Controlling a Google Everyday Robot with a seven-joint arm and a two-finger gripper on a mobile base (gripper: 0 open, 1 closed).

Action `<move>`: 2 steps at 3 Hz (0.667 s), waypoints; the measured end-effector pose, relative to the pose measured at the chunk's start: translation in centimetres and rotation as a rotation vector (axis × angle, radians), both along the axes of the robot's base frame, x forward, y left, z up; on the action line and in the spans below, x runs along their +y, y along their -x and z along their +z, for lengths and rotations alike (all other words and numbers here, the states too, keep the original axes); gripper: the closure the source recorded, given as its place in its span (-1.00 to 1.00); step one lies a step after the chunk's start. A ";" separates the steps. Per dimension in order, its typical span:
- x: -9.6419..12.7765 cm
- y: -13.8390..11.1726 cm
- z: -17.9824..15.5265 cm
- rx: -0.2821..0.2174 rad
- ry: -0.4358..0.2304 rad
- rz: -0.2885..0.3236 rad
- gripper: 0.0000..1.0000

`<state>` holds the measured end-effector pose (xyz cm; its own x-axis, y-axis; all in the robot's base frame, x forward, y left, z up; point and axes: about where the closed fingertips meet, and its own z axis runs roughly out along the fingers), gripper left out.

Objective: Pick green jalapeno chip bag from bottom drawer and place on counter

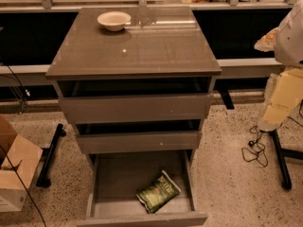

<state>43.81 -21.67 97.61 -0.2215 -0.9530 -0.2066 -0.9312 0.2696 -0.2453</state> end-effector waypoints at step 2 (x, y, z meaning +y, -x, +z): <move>0.9 -0.2 -1.9 0.006 -0.067 0.006 -1.00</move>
Offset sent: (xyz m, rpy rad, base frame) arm 0.0067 0.0208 -0.0558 0.1779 0.0434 0.0166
